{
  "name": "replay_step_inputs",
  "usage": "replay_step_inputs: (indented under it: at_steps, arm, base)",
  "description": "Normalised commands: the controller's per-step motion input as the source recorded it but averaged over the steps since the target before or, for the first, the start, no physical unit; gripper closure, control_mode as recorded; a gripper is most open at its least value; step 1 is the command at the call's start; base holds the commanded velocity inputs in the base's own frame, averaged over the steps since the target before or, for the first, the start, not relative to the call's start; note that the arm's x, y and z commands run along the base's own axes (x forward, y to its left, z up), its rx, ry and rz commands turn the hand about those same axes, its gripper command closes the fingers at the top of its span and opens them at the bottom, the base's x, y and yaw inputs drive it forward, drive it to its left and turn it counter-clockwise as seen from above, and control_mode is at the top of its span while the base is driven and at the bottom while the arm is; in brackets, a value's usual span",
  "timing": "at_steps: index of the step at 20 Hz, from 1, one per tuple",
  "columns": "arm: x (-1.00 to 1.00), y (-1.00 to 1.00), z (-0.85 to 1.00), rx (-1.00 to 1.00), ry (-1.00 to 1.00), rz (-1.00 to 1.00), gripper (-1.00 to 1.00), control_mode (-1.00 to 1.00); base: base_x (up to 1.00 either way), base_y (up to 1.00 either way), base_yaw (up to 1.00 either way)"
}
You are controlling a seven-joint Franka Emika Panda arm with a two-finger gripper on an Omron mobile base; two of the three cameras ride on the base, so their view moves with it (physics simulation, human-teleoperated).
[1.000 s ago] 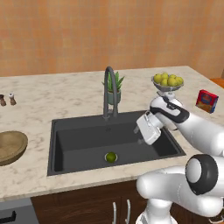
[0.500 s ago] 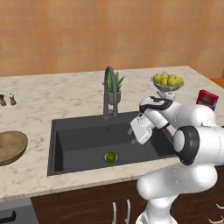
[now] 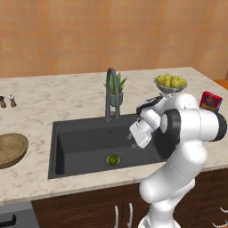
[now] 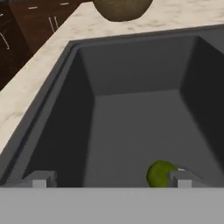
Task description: Pick the lime from the sink and place it in the bowl. Then pick the bowl and place it in the microwave. Then close the microwave door and press the start button.
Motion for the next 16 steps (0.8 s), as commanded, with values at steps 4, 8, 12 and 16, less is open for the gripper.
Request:
replay_step_inputs:
  at_steps: [4, 8, 12, 16]
  arm:
    - [0.01, 0.00, -0.43, 0.00, -0.11, 0.01, -1.00, -1.00]
    - [0.07, 0.00, -0.32, 0.00, -0.05, 0.02, -1.00, -1.00]
    - [0.25, 0.00, -0.35, 0.00, -0.01, 0.02, -1.00, -1.00]
    - [0.32, 0.01, -0.31, 0.00, 0.00, 0.00, -1.00, -1.00]
  base:
    - [0.00, 0.00, 0.00]
    - [0.00, 0.00, 0.00]
    - [0.00, 0.00, 0.00]
    - [0.00, 0.00, 0.00]
